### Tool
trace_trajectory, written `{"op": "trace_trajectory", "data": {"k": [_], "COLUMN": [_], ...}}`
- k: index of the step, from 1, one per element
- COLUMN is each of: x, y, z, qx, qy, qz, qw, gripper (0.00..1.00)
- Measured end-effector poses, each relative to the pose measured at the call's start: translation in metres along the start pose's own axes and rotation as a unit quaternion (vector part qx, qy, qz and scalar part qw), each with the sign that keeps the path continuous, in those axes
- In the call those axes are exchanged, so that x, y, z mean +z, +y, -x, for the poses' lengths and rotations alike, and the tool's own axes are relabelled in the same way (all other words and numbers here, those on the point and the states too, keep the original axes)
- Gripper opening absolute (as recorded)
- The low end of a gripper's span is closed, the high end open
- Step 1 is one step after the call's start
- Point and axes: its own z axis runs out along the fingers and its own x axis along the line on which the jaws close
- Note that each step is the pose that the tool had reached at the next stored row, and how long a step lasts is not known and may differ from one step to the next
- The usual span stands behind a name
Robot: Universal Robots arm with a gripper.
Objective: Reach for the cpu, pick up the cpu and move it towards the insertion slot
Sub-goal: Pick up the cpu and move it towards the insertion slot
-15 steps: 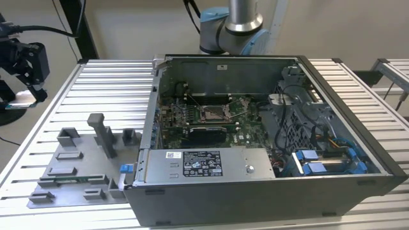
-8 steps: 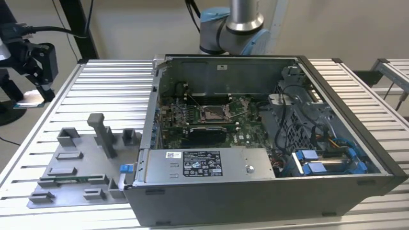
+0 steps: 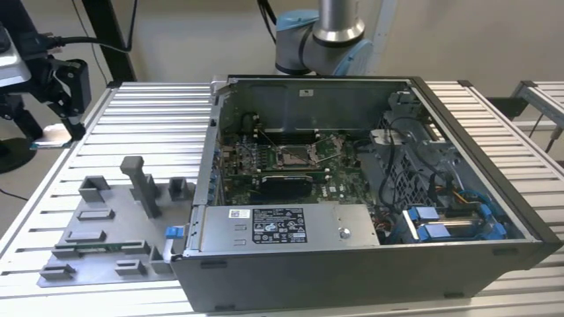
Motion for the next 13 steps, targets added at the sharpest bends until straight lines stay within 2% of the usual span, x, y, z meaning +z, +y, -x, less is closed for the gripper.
{"op": "trace_trajectory", "data": {"k": [13], "x": [-0.0001], "y": [-0.0012], "z": [0.0318], "qx": [0.0], "qy": [0.0003], "qz": [0.0], "qw": [1.0], "gripper": [0.0]}}
